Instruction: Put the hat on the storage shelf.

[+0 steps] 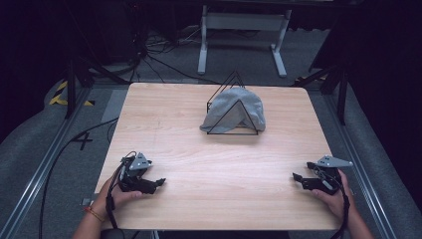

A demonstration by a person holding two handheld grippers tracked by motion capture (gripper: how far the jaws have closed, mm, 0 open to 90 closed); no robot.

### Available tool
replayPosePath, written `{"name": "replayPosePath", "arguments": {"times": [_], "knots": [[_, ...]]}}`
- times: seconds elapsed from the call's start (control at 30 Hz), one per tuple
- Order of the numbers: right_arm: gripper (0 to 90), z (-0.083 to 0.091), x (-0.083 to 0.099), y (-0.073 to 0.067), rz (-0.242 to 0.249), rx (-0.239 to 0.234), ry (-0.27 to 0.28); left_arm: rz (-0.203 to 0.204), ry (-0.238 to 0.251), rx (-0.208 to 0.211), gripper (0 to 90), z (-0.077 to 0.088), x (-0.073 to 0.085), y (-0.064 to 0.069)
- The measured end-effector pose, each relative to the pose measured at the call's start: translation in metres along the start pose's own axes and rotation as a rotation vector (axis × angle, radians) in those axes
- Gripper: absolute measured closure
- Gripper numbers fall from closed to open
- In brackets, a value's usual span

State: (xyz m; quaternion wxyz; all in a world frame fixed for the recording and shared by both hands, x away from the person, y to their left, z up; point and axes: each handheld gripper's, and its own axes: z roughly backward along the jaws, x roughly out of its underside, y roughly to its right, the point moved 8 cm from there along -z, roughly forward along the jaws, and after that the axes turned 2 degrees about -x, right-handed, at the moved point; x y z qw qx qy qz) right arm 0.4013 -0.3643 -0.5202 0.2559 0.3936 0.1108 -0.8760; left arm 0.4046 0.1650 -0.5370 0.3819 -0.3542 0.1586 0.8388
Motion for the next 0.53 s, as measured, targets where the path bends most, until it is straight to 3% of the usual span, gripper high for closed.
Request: {"name": "replayPosePath", "arguments": {"times": [0.53], "knots": [[21.3,0.0000,0.0000,0.0000,0.000,-0.001,0.000,0.005,-0.003,-0.007,13.5,-0.0009,-0.0009,-0.0007]]}}
